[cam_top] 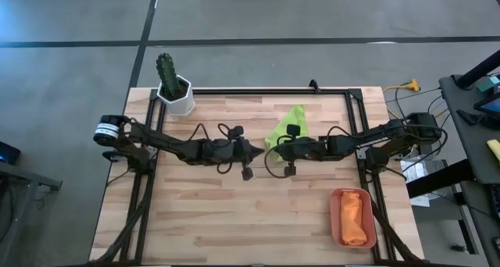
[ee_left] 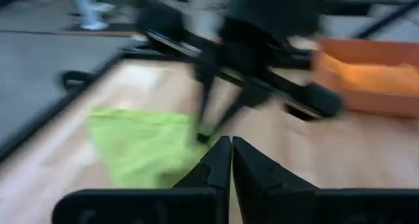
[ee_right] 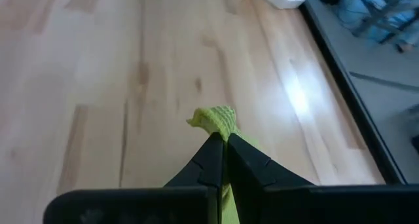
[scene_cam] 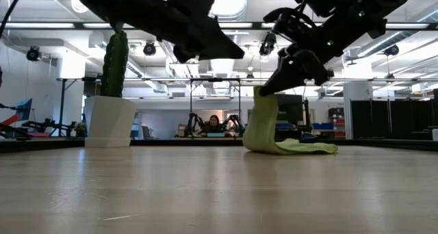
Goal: Roll microfiber towels into tight, uniform cylinder then place into a basket
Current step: Fold the green microfiber cloth
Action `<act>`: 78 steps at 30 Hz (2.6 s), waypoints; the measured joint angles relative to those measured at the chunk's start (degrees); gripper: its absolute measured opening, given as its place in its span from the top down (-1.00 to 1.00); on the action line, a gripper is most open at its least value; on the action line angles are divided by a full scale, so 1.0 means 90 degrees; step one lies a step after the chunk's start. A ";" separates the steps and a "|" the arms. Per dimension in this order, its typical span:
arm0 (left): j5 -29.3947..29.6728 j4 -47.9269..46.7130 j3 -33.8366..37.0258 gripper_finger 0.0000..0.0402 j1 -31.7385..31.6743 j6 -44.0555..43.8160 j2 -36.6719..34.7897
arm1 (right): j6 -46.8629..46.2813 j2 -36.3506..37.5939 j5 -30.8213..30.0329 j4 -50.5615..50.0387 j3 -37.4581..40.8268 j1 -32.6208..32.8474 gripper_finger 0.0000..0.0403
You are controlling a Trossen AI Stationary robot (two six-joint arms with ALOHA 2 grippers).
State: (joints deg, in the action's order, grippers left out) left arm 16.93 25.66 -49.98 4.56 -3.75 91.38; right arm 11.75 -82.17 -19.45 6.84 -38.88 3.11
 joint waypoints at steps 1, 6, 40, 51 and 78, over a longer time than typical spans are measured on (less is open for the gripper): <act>-0.0207 -0.0050 0.0004 1.00 0.0000 -0.0013 0.0001 | -0.0106 0.0000 -0.0089 0.0066 -0.0008 0.0000 0.94; -0.0216 -0.0030 -0.0002 1.00 -0.0005 0.0106 0.0206 | -0.0526 0.0000 -0.0181 0.0621 -0.0021 0.0002 0.94; 0.1512 0.1087 -0.0313 0.05 0.0036 0.1357 0.1355 | -0.0739 0.0002 -0.0178 0.1048 -0.0021 0.0000 0.94; 0.1511 0.1222 -0.0313 0.06 0.0051 0.1456 0.1303 | -0.0685 0.0002 -0.0181 0.0924 0.0018 -0.0002 0.94; 0.1557 0.1165 -0.0270 1.00 0.0061 0.1289 0.1330 | -0.0255 0.0000 0.0076 0.0510 0.0011 -0.0002 0.93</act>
State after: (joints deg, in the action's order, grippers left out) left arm 30.95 36.15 -52.40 5.10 7.85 103.35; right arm 9.45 -82.17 -18.77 11.43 -38.79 3.09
